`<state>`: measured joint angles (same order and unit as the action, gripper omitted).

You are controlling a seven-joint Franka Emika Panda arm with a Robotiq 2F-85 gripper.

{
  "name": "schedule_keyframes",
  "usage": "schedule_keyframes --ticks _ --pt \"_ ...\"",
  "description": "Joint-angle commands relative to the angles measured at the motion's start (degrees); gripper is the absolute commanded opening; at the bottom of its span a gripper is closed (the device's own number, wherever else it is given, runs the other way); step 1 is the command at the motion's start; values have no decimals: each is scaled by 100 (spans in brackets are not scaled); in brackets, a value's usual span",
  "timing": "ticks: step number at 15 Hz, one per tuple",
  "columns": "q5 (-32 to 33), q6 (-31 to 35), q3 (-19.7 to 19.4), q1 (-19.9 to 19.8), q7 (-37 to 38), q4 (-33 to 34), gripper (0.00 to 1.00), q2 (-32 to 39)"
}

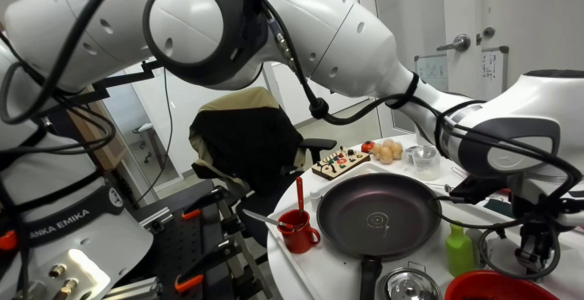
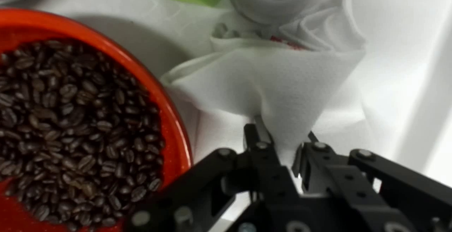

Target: Wipe the pan with the towel

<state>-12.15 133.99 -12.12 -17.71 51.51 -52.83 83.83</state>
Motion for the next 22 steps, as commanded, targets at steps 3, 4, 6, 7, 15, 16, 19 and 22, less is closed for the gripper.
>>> schedule_keyframes --ticks 3,4,6,7,15,16,19,22 --pt "152 33 6 87 160 -78 4 -1" --pt "148 28 11 82 159 -75 4 -1" --pt "145 14 18 76 149 -68 4 -1" --pt "138 -3 22 70 149 -60 27 -1" --pt "122 -28 38 56 128 -69 93 1" --pt "120 -27 39 54 126 -55 98 4" --pt "118 -30 35 50 126 -1 100 6" --pt "119 -36 30 46 118 68 100 5"
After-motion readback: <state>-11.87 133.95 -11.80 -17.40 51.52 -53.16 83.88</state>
